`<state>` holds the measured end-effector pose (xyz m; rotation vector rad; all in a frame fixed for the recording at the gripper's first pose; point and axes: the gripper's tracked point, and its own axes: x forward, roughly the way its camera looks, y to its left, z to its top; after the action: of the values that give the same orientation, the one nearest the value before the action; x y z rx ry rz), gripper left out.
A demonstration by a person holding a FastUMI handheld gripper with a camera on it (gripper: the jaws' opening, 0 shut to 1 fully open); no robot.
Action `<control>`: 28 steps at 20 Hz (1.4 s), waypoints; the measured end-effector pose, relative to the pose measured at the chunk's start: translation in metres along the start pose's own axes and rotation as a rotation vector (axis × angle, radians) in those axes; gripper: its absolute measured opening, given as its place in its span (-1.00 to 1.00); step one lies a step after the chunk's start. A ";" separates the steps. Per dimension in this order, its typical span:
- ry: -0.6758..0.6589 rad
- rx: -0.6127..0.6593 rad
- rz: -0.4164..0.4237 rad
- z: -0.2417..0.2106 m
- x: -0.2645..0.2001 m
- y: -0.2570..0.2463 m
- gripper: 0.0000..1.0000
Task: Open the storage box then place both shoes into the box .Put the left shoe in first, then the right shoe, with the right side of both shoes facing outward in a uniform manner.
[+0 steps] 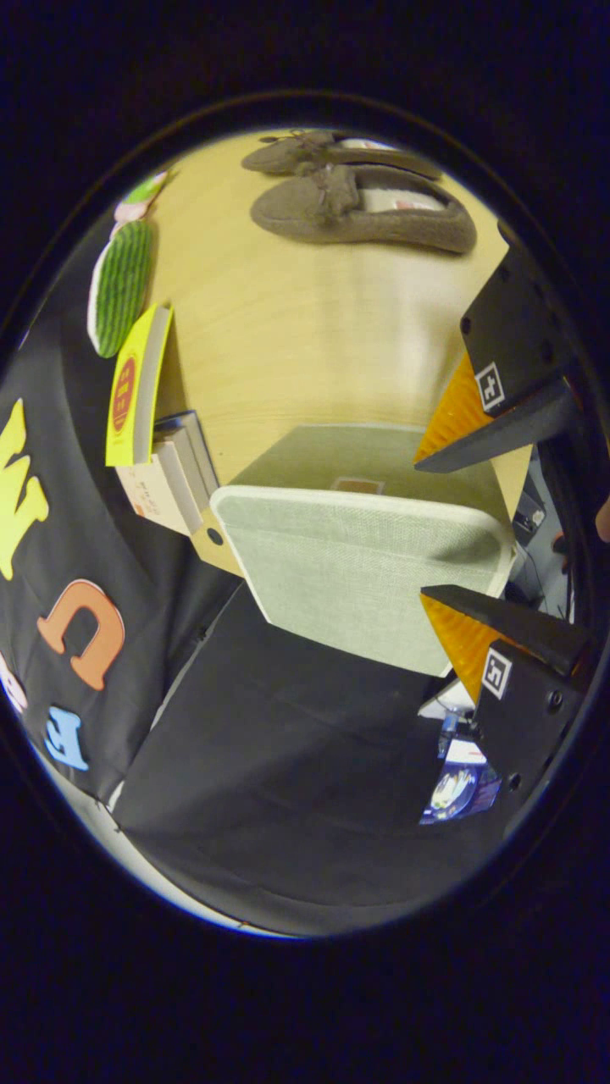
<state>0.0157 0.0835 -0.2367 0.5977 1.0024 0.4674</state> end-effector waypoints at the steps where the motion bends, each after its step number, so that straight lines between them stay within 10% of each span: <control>1: 0.020 0.034 0.018 -0.002 0.003 0.001 0.59; 9: 0.075 0.102 0.032 0.001 -0.002 0.003 -0.86; 28: 0.020 -0.219 0.254 0.000 0.019 0.245 -0.88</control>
<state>0.0023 0.2784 -0.0881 0.5249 0.8838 0.7983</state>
